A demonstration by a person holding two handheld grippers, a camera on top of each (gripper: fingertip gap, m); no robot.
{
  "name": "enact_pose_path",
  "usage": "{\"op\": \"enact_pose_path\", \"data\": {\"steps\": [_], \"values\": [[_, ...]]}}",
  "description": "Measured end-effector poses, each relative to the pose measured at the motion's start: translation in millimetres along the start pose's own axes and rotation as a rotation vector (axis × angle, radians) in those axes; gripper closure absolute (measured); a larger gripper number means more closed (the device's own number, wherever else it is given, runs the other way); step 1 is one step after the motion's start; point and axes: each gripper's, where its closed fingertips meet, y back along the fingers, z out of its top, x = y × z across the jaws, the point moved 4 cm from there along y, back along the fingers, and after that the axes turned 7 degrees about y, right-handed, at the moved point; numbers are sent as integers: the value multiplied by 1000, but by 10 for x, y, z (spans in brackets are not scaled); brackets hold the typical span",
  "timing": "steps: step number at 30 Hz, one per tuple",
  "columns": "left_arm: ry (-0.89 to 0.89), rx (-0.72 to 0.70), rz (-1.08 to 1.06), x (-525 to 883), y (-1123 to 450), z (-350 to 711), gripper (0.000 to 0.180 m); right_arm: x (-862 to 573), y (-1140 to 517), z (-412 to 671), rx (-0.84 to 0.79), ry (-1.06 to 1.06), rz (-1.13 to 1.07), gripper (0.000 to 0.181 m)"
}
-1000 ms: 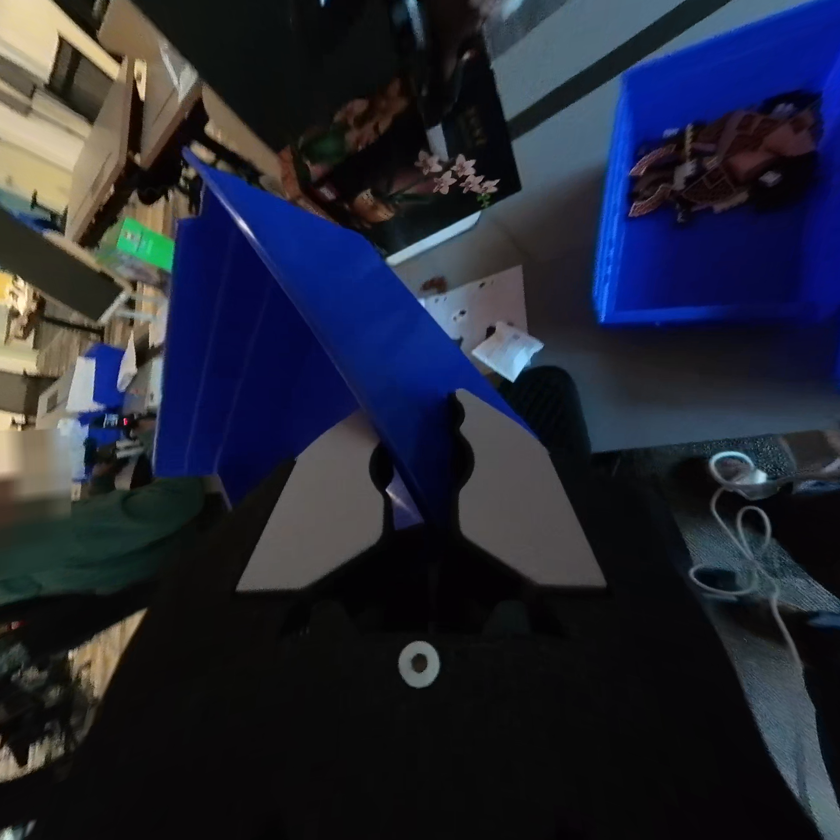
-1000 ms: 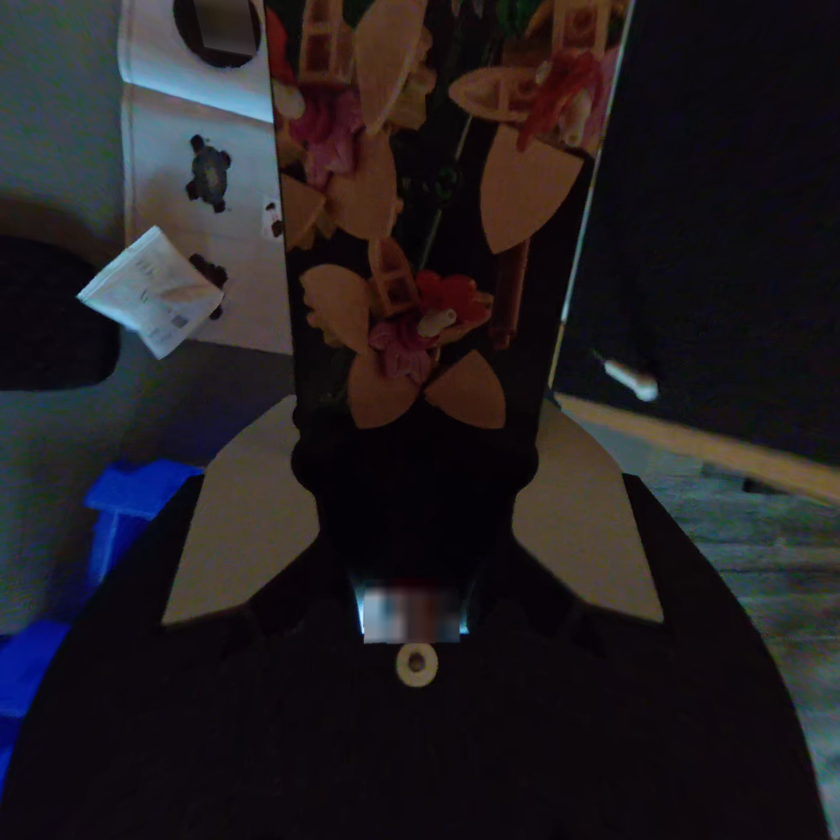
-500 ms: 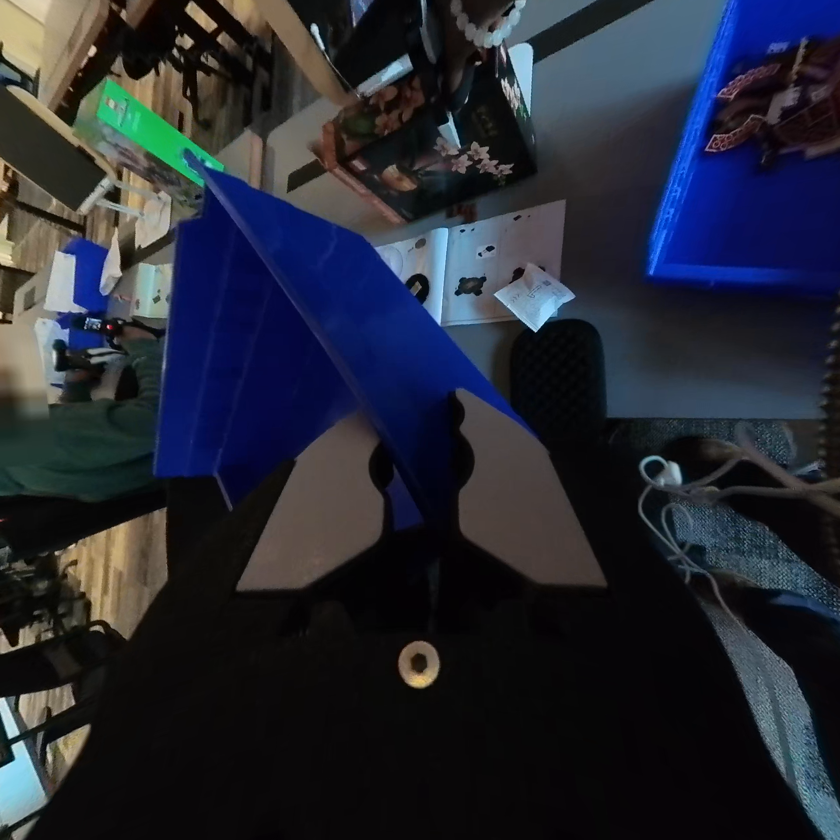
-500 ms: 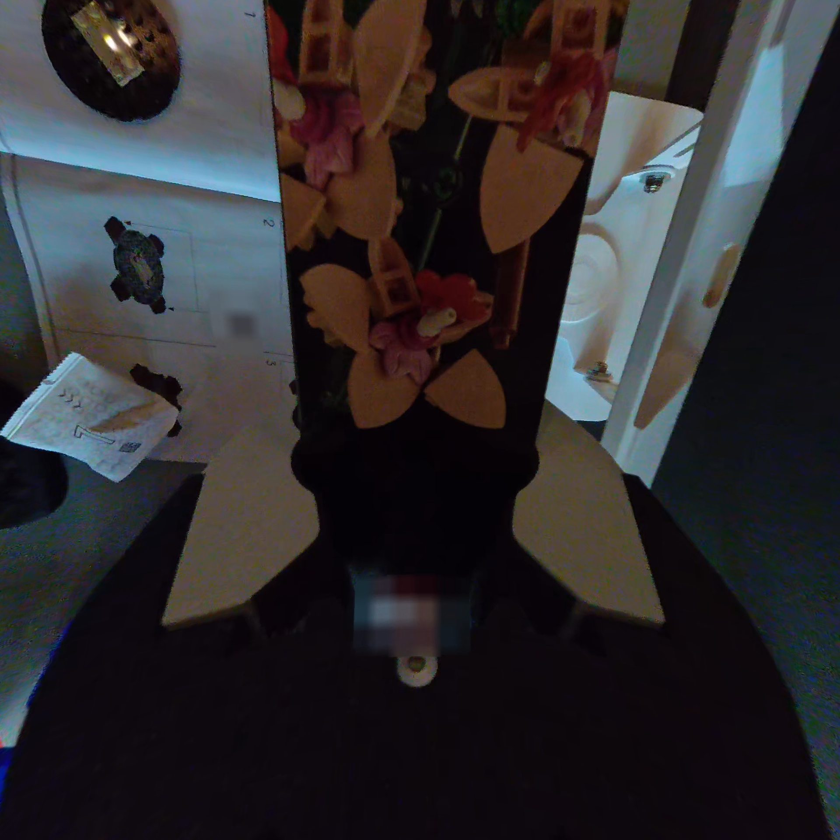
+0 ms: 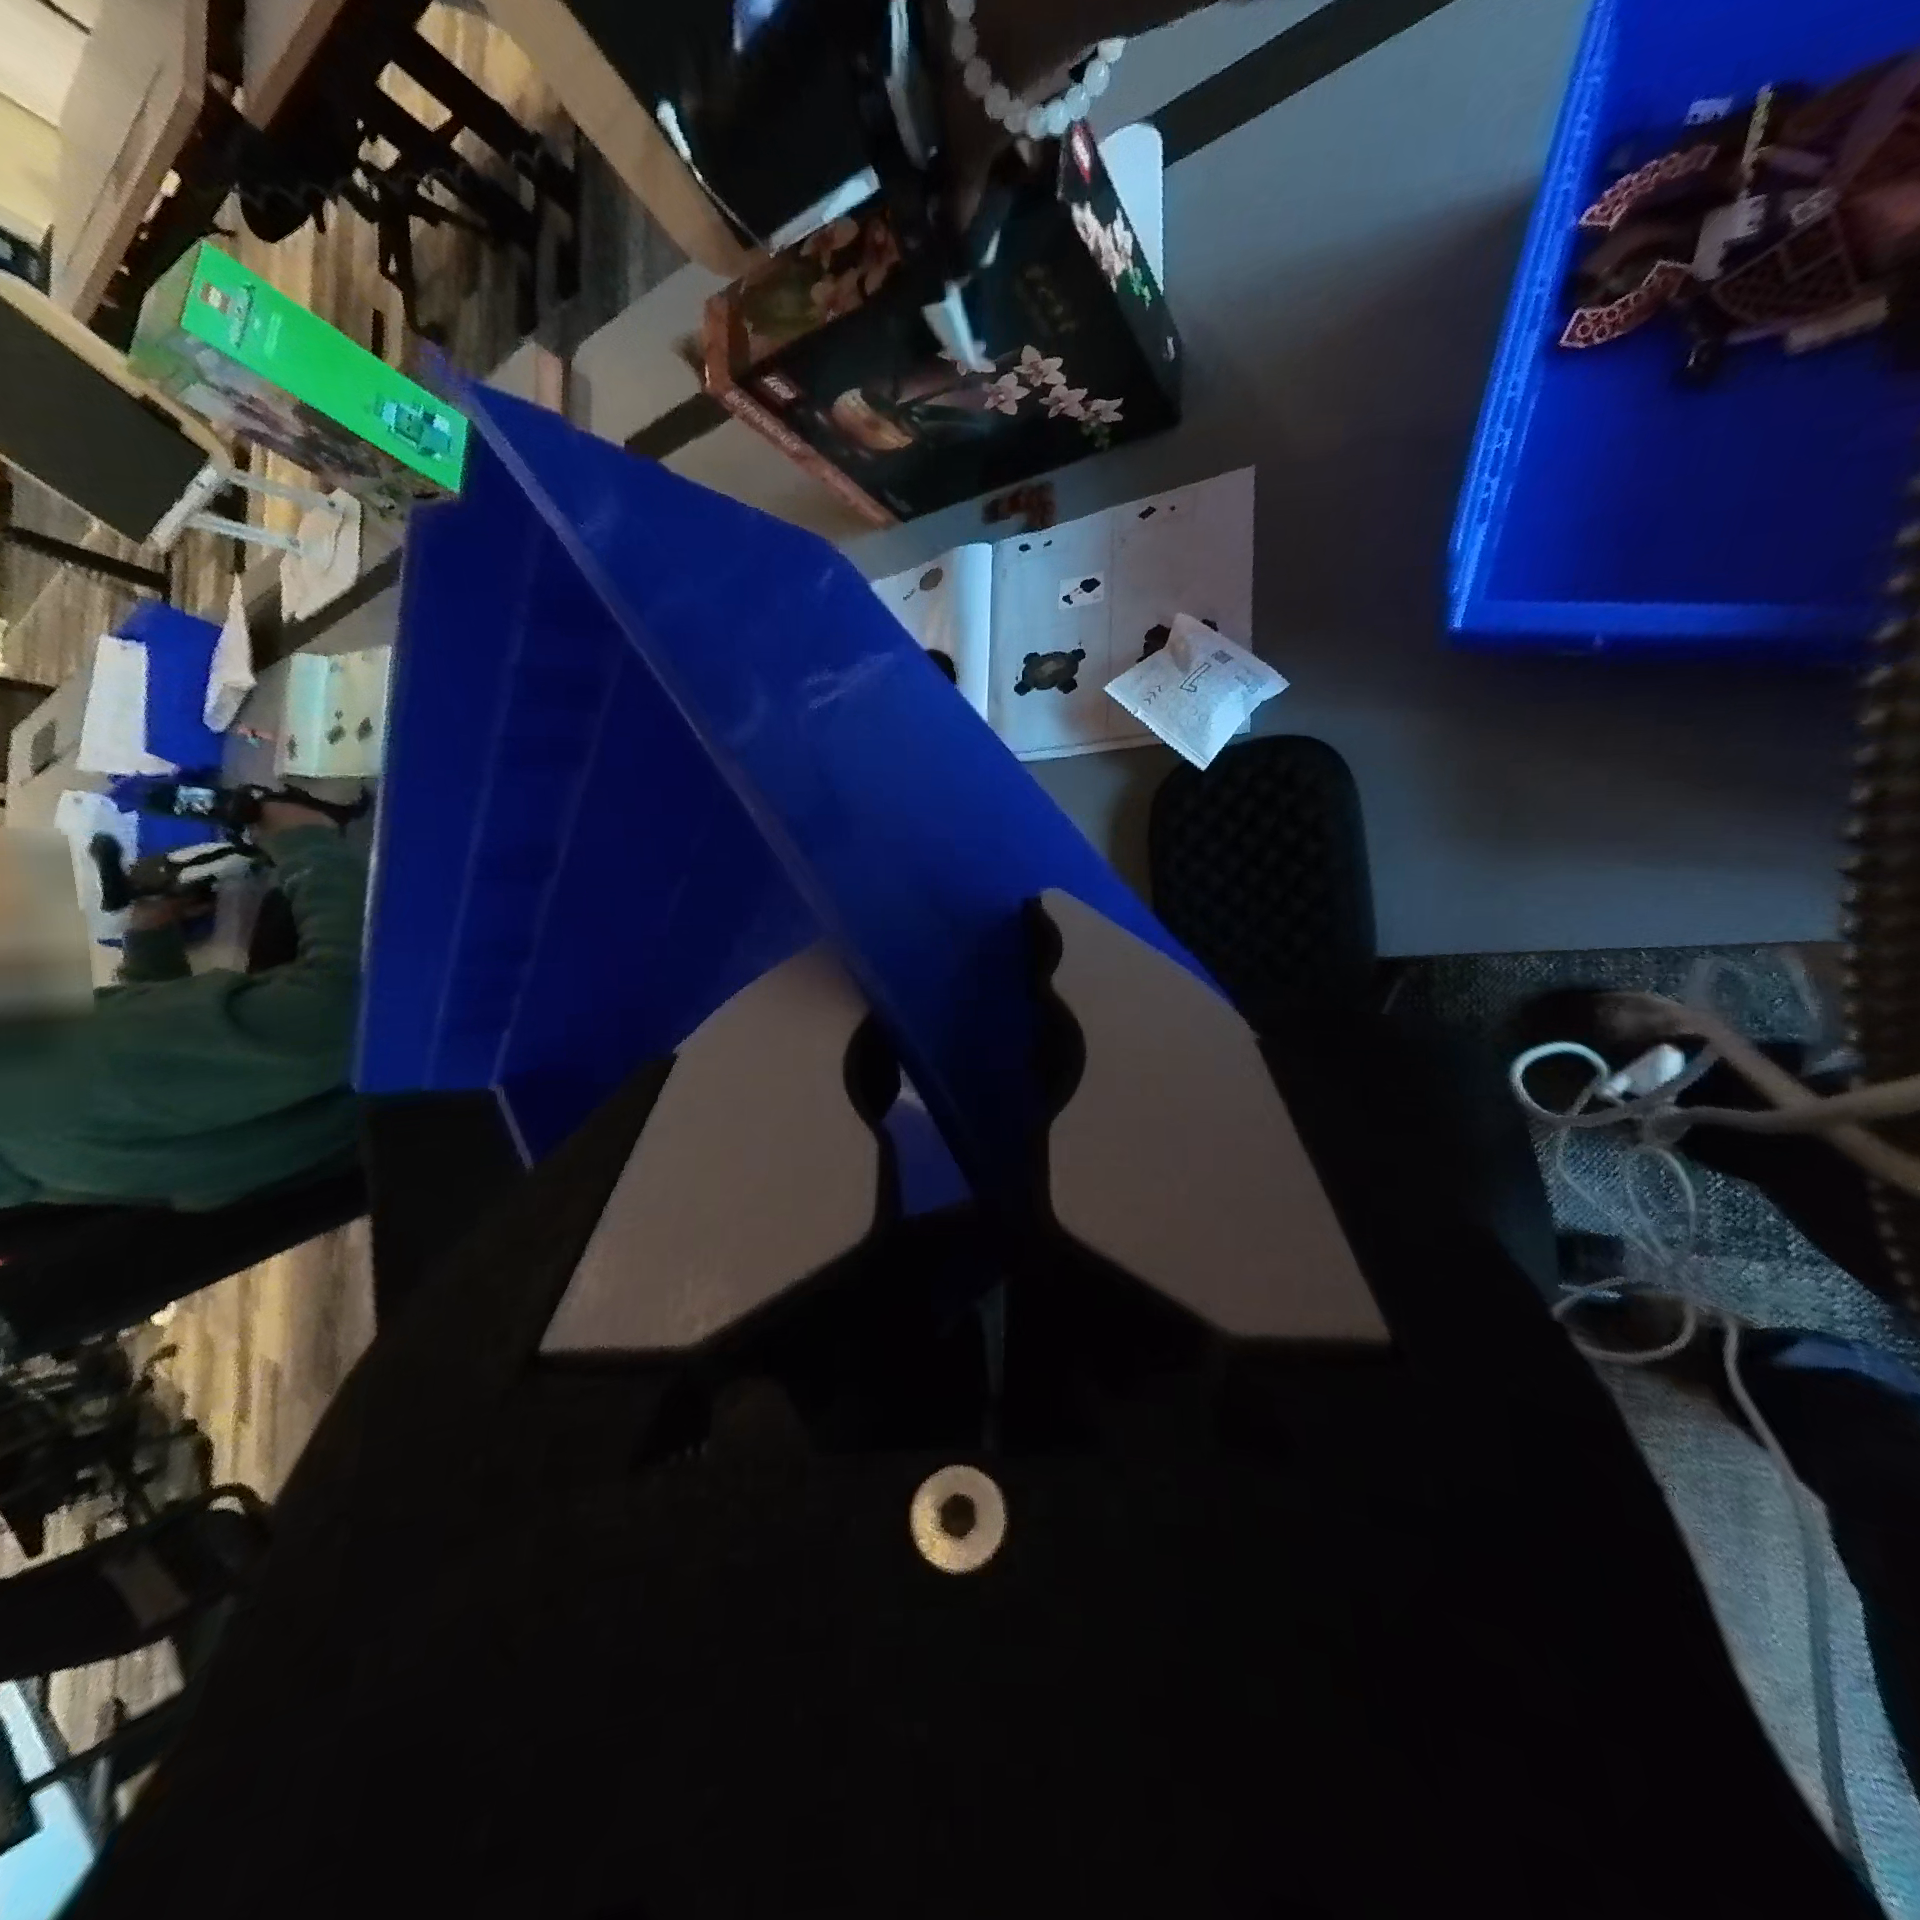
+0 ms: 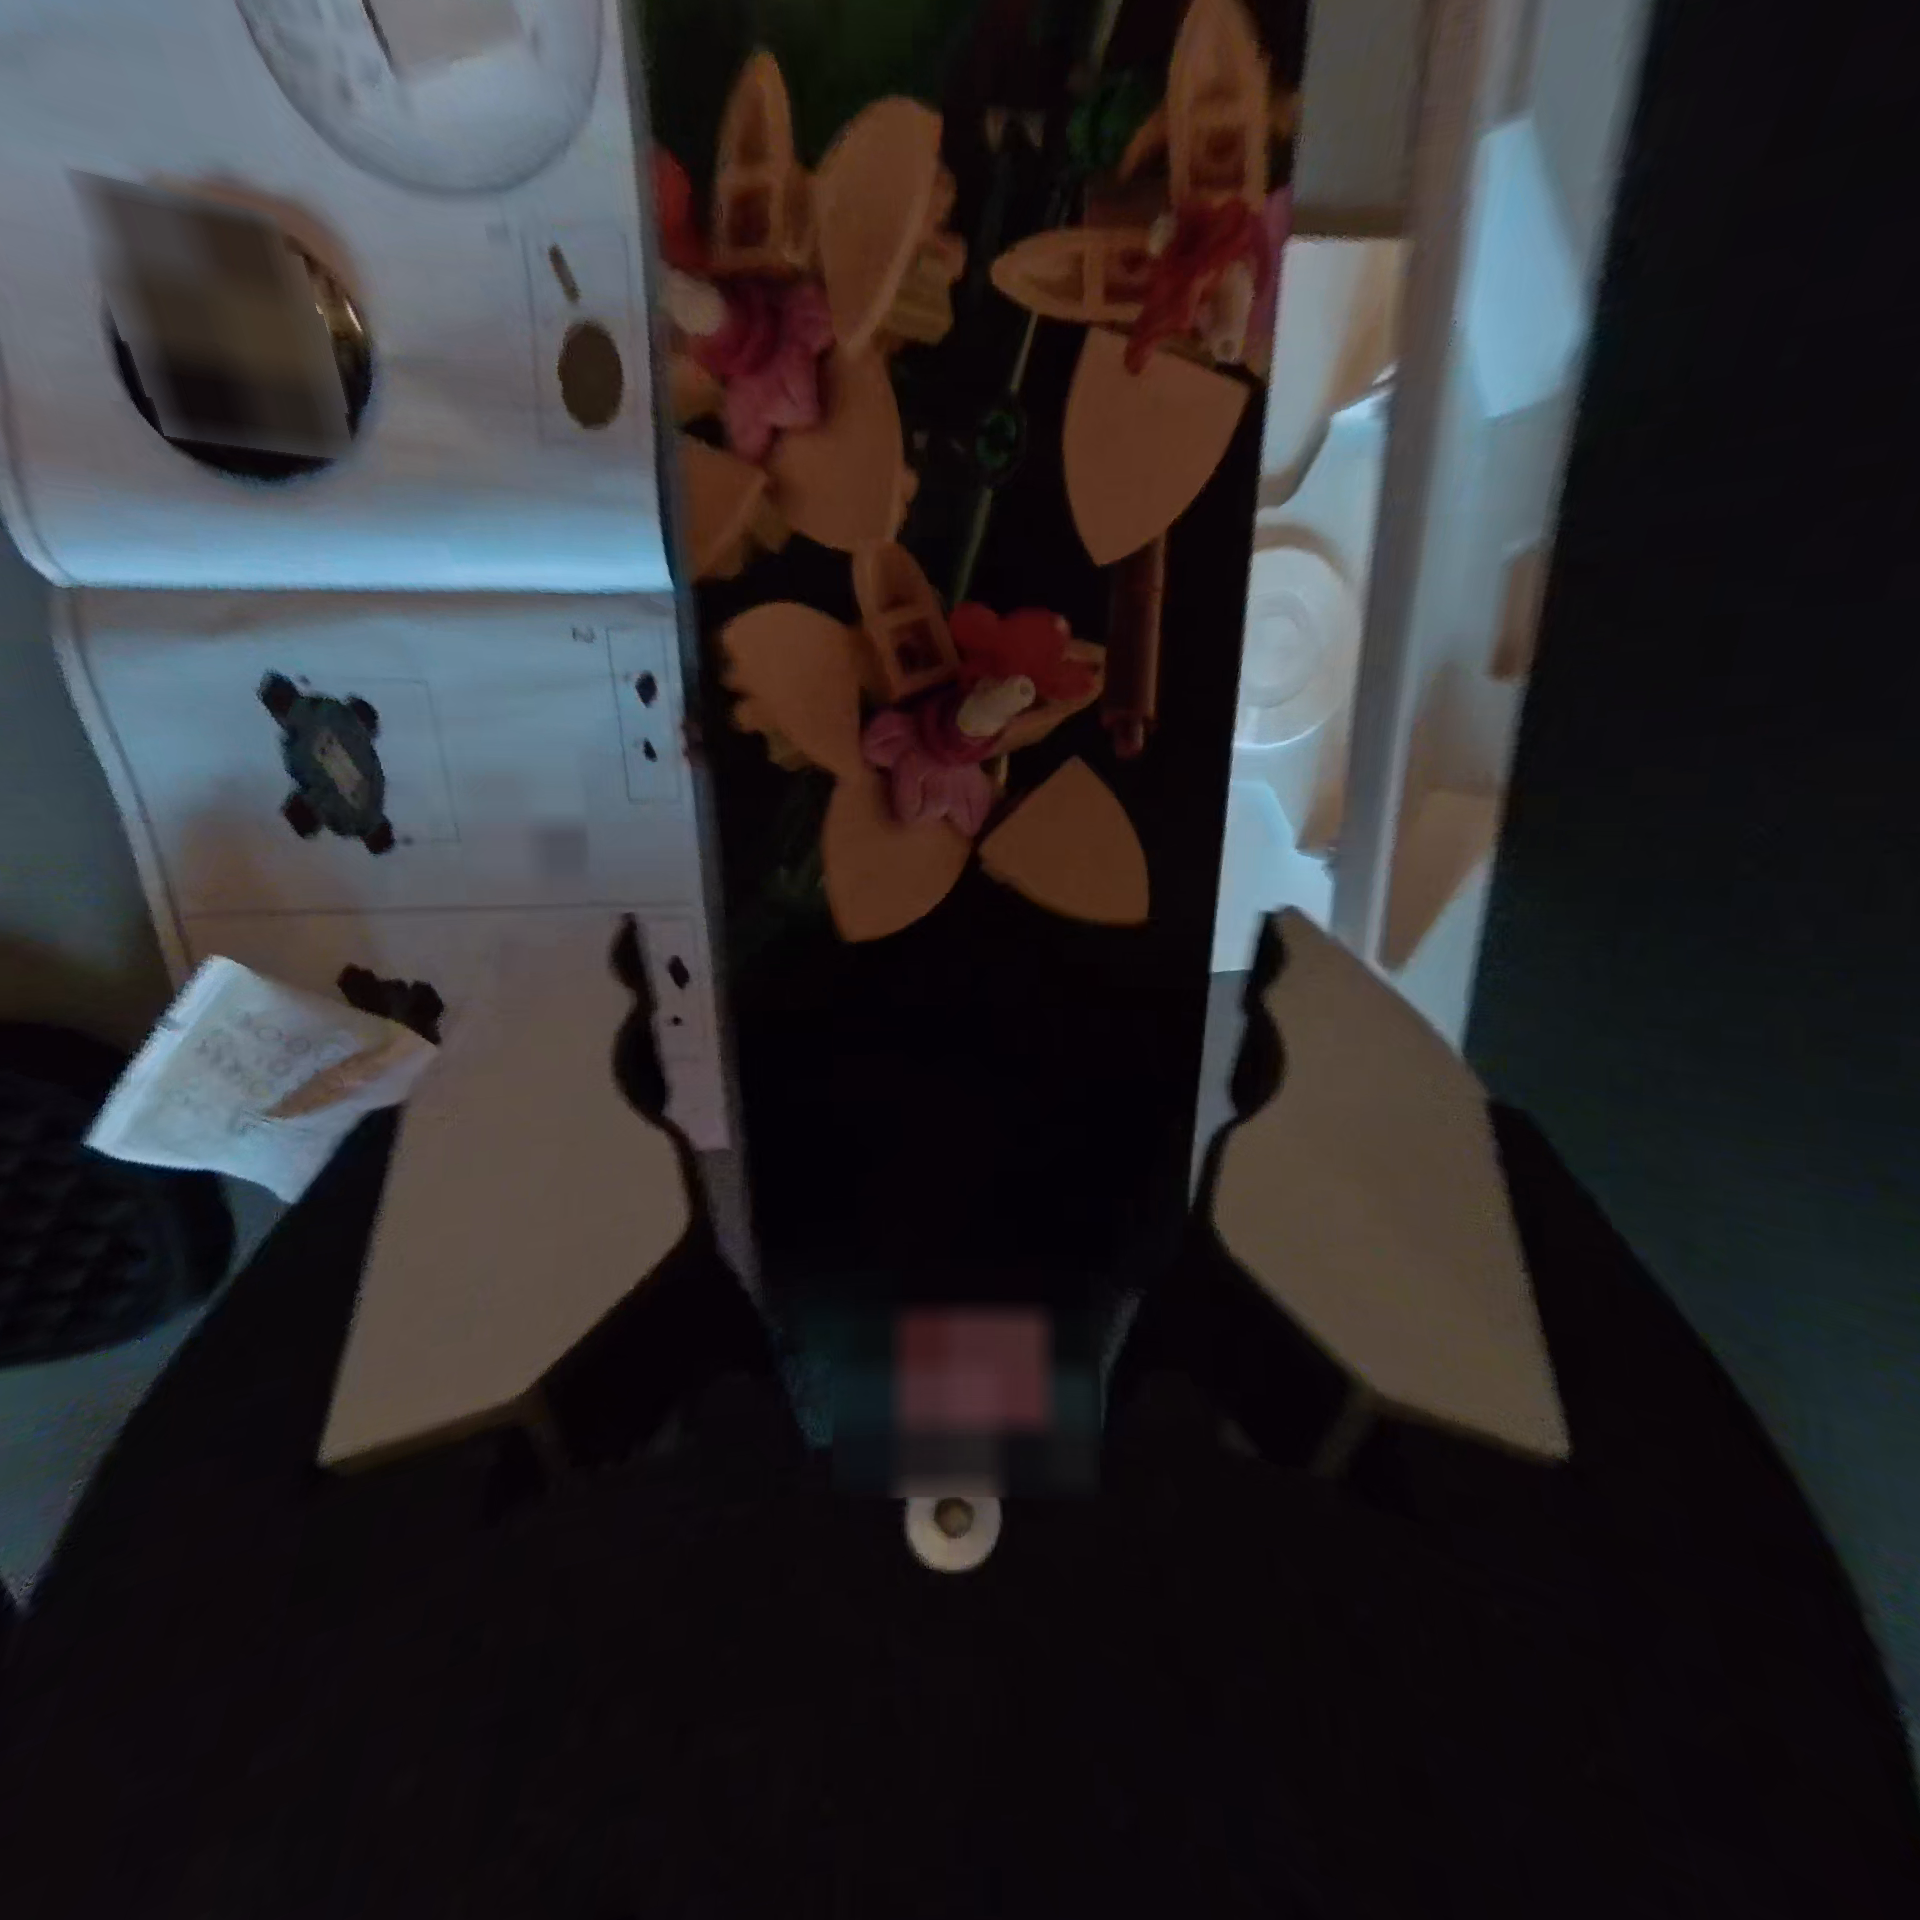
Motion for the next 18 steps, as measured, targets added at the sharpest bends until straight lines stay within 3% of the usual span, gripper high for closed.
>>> {"op": "enact_pose_path", "data": {"steps": [1, 5, 9, 14, 18], "values": [[-10, -5, 1, -3, 0, 15, 160, 4, 73, 8, -26, -14, 0, 67], [-57, -59, -9, -25, 13, 118, 160, 116, 661, -209, -155, -9, -34, 57], [-101, -151, -46, -87, 76, 291, 160, 216, 1283, -1171, -210, -74, -76, 60], [-179, -238, -82, -302, 85, 456, 160, 224, 1214, -3082, -44, -264, -23, 83], [-272, -259, -66, -554, -29, 473, 160, 308, 832, -4027, 68, -313, 39, 89]]}}
